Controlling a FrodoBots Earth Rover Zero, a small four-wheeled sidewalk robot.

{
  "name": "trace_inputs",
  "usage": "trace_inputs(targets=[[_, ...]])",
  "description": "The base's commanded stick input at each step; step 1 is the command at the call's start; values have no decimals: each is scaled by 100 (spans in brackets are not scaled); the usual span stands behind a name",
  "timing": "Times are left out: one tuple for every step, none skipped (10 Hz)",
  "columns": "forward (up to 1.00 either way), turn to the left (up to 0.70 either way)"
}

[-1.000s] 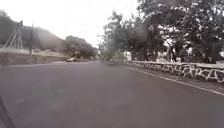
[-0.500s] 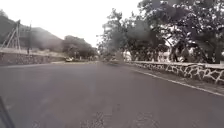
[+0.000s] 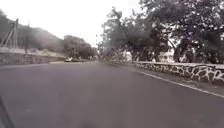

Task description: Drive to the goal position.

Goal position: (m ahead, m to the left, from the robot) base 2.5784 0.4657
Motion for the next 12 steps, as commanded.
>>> trace_inputs(targets=[[85,0],[85,0],[85,0],[85,0],[85,0],[85,0],[85,0],[85,0],[85,27],[85,27],[85,0],[85,0]])
